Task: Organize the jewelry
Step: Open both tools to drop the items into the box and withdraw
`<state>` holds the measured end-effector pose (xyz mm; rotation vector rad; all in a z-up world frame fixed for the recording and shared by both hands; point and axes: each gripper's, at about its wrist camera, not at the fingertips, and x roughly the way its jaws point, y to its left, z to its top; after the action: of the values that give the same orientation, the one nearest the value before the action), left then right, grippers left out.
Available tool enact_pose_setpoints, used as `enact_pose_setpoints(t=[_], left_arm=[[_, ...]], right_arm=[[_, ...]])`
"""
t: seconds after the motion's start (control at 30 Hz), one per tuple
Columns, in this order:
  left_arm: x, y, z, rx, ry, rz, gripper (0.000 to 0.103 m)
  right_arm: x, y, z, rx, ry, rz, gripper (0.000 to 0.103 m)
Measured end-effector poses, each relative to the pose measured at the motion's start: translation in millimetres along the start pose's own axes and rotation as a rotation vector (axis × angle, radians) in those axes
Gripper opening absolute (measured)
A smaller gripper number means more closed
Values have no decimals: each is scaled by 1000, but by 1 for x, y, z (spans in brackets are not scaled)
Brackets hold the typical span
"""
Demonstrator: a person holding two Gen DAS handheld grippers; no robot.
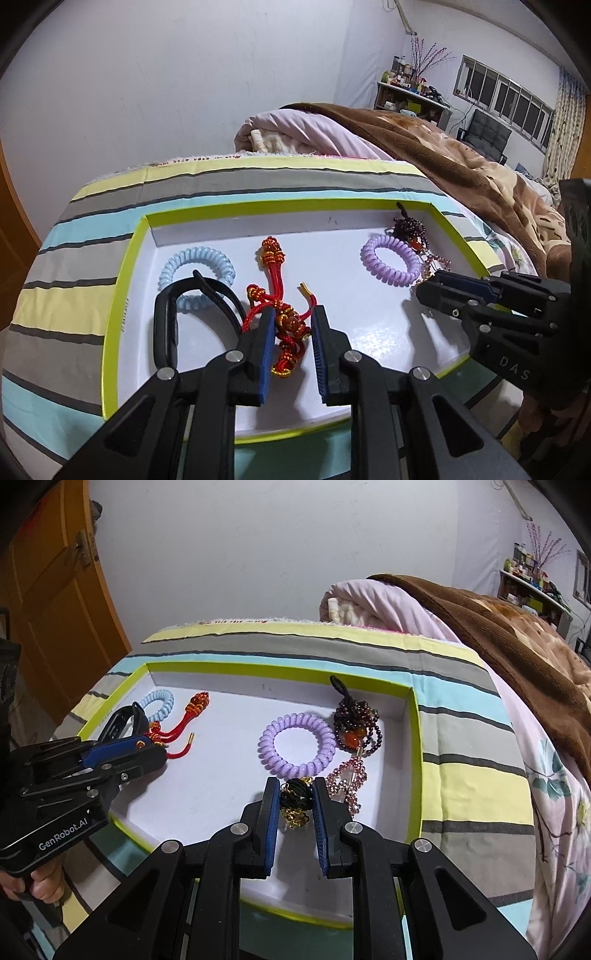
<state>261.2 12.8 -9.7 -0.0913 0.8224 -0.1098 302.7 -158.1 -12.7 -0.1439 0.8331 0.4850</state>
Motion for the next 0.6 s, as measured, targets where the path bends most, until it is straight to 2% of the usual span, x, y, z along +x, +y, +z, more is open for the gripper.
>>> enact_pose_setpoints(t=[0.1, 0.23, 0.6], left_arm=[[-2, 1, 1, -3, 3, -7, 22], [-8, 3, -1, -25, 6, -22, 24], [-57, -2, -16, -8, -68, -11, 24]], right_arm=[[-2, 1, -1, -2, -6, 0, 23], [-9, 3, -3, 3, -17, 1, 24], [-56, 11, -19, 7, -80, 12, 24]])
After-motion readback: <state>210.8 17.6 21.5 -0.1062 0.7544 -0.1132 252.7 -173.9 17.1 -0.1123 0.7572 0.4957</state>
